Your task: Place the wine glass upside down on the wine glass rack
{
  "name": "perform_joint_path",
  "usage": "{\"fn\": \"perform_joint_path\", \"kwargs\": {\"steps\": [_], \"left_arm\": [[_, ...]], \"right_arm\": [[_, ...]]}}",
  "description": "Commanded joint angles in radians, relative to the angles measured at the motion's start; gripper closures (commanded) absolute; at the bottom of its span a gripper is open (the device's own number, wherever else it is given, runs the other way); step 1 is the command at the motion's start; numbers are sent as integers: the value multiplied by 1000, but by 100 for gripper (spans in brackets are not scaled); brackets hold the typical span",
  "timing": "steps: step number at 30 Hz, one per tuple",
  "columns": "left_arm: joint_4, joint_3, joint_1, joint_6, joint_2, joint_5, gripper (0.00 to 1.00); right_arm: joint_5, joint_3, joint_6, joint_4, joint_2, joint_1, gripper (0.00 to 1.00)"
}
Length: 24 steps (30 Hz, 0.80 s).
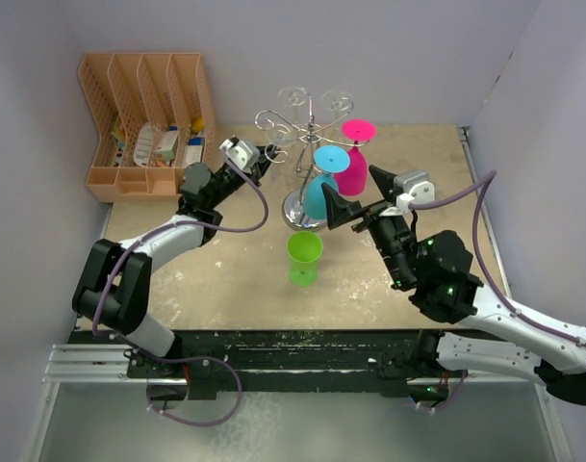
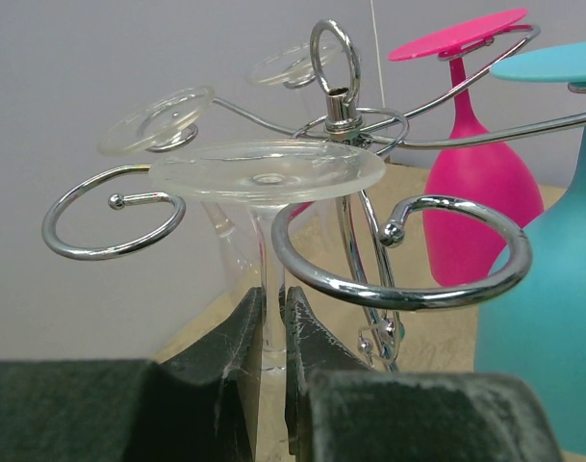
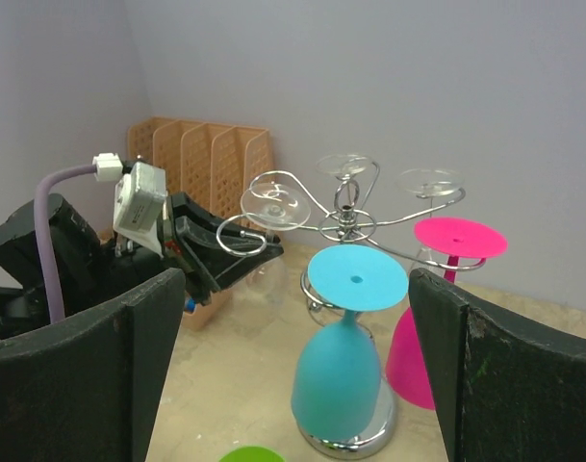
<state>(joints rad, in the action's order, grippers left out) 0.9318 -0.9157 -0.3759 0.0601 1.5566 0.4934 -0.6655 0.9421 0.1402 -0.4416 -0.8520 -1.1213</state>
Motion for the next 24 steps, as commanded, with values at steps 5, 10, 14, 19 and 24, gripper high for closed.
{"fn": "perform_joint_path", "kwargs": {"steps": [5,10,14,19,24], "left_arm": [[267,0,-28,-4,67,-55,100],[323,-16,-28,-7,106,-109,100],[371,-15,-26,-11,123,-131,100],[402,-22,-19,-36,130,-179,100],[406,-47,-18,-41,144,-193,100]], "right_arm": [[-29,116,-15,46,-18,-3,0],[-38,128,0,52,-35,-3,0],[-43,137,8,56,-49,-4,0],[-59,141,20,52,-49,-4,0],[-57,157,15,68,-50,-4,0]]}}
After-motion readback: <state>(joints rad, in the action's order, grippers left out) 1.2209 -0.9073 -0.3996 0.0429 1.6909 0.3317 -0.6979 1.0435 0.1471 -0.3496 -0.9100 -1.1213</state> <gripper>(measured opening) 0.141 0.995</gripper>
